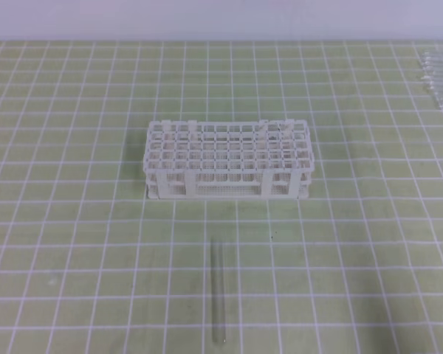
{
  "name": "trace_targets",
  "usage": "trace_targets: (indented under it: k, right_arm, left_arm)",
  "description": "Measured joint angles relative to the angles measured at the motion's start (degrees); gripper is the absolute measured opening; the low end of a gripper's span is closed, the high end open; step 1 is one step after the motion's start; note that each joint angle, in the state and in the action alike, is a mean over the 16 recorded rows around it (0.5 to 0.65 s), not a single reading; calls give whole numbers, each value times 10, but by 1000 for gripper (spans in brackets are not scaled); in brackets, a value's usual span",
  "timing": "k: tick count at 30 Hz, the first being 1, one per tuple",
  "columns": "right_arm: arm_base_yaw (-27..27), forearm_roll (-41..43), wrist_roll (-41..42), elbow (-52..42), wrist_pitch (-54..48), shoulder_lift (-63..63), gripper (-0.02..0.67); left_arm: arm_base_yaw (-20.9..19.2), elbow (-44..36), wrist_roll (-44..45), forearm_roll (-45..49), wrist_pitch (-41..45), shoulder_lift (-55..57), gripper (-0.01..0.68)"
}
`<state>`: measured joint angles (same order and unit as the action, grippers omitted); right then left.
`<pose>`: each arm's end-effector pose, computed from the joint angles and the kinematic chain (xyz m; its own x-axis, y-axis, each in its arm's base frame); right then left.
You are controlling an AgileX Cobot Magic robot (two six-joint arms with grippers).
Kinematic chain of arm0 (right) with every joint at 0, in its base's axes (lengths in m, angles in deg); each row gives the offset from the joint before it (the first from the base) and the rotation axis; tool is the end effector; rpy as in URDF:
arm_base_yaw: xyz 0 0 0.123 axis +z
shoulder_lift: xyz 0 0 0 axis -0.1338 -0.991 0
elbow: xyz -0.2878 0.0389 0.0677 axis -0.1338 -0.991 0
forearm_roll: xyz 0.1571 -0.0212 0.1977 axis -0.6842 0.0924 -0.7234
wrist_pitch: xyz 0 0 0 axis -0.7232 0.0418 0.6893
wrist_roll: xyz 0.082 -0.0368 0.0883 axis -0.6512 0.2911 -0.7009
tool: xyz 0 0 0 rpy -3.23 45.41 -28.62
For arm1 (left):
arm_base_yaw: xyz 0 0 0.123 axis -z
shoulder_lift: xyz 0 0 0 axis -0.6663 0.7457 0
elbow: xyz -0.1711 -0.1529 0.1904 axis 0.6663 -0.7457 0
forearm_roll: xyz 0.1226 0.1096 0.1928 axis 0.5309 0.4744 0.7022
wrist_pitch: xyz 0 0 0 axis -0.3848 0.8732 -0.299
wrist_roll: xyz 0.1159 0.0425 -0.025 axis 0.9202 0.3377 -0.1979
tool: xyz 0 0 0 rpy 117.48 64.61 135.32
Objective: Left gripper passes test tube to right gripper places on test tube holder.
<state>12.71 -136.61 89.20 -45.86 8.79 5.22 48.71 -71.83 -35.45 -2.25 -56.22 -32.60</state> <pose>0.0786 0.0118 0.2191 -0.0105 0.5377 -0.8431 -0.1414 0.8338 0.5336 0.0783 -0.0127 0.2107 -0.0126 -0.3741 -0.9273 0.1515 0.9160 -0.3716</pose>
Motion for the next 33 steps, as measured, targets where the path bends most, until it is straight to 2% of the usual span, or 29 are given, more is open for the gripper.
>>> trace_targets:
  k: [9,17,23,27,33]
  right_arm:
    - [0,32,2,100,-75,-97,-16]
    - [0,94,2,231,-194,-265,-16]
    - [0,135,2,290,-290,-379,-16]
    - [0,153,2,307,-333,-431,-16]
    - [0,177,2,314,-365,-475,-16]
  left_arm:
    - [0,72,-12,-41,52,66,-2]
    - [0,190,2,-43,184,226,-2]
    - [8,268,31,-51,281,359,-2]
    - [42,313,37,-50,318,441,-2]
    - [137,371,-22,-7,329,562,-2]
